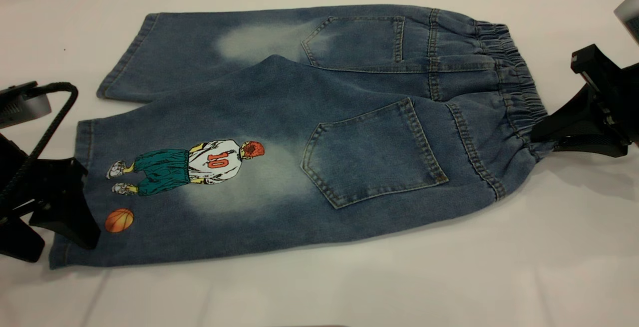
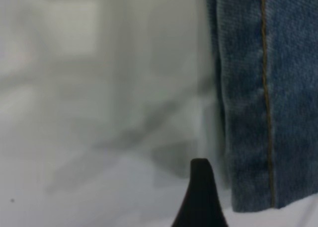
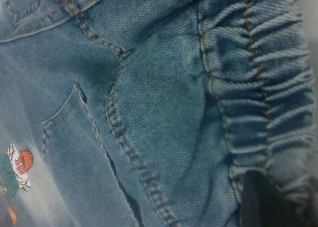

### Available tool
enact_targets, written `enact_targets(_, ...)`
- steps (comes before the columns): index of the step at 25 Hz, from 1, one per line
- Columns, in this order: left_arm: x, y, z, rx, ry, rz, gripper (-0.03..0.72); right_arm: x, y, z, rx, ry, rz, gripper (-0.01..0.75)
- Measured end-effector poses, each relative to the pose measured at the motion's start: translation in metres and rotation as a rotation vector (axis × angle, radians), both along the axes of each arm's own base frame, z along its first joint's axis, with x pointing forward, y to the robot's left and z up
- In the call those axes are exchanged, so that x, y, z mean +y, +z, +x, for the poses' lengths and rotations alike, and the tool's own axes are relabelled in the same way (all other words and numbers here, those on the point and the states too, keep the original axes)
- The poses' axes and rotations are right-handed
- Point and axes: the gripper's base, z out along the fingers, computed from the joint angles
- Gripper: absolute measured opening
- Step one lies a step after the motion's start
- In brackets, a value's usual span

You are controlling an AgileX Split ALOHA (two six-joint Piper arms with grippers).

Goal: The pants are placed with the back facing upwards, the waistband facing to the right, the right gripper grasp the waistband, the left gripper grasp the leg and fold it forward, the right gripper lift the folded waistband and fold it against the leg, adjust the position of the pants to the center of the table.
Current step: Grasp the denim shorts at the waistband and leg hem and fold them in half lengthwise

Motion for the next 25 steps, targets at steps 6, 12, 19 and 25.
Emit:
enact_targets(6, -0.001, -0.009, -0.003, 0.049, 0.001, -0.009, 0.517, 0.0, 0.0, 0.0, -0.002, 0.003, -0.001, 0.037)
enact_targets(12, -0.001, -0.01, -0.003, 0.052, 0.002, -0.008, 0.4, 0.0, 0.0, 0.0, -0.003, 0.004, -0.002, 0.038)
enact_targets(19, -0.002, -0.01, -0.001, 0.063, -0.001, -0.022, 0.047, 0.002, 0.002, 0.0, -0.026, 0.031, 0.013, 0.038)
enact_targets(25, -0.01, 0.028, 0.014, 0.013, -0.051, -0.109, 0.045, 0.011, 0.018, 0.001, -0.105, 0.101, 0.118, 0.038)
